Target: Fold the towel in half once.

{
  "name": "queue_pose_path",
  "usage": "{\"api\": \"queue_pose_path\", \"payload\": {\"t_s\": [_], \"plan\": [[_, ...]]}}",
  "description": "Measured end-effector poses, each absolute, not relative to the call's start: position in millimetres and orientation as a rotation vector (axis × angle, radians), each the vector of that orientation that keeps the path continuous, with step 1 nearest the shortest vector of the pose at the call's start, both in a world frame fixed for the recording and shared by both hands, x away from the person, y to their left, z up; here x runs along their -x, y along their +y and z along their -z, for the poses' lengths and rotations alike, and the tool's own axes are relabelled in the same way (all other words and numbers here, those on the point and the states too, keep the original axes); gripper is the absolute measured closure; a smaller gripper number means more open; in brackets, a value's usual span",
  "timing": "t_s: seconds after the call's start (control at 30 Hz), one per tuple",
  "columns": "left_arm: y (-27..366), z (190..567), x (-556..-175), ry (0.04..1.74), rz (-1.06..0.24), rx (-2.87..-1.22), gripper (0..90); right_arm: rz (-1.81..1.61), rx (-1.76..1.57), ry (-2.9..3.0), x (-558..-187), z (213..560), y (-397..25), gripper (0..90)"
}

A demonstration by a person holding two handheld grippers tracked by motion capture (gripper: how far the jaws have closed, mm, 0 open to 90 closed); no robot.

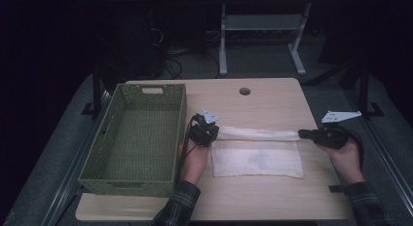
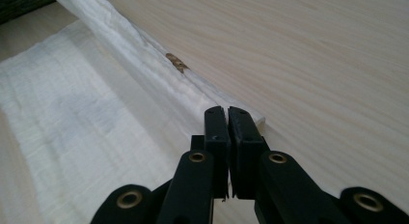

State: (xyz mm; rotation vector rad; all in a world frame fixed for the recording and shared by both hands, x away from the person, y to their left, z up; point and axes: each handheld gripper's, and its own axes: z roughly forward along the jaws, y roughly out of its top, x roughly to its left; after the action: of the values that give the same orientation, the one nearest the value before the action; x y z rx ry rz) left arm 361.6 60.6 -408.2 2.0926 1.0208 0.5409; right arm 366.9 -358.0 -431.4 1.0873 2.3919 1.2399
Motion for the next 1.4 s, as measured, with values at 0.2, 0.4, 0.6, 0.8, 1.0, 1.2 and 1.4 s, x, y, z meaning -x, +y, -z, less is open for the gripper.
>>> {"api": "queue_pose_path", "payload": {"t_s": [0.2, 0.4, 0.6, 0.8, 1.0, 1.2, 1.4], "plan": [[63, 404, -342, 1.0, -0.569, -2.09, 88.1, -1.255, -1.056, 2.391, -345, 427, -358, 87.2], [61, 412, -325, 0.994, -0.548, -2.128, 88.1, -1.253, -1.048, 2.413, -328, 428, -358, 87.1], [64, 421, -311, 1.011, -0.532, -2.144, 88.1, -1.238, -1.044, 2.445, -313, 434, -356, 87.2], [63, 431, -299, 1.009, -0.516, -2.174, 88.1, -1.225, -1.043, 2.476, -302, 441, -358, 87.1], [62, 435, -291, 1.002, -0.493, -2.194, 87.8, -1.227, -1.047, 2.484, -295, 444, -361, 87.1], [62, 439, -286, 1.013, -0.473, -2.222, 79.9, -1.223, -1.045, 2.527, -289, 450, -360, 85.3], [62, 426, -281, 0.989, -0.454, -2.168, 70.6, -1.265, -1.014, 2.496, -287, 443, -363, 79.0]]}}
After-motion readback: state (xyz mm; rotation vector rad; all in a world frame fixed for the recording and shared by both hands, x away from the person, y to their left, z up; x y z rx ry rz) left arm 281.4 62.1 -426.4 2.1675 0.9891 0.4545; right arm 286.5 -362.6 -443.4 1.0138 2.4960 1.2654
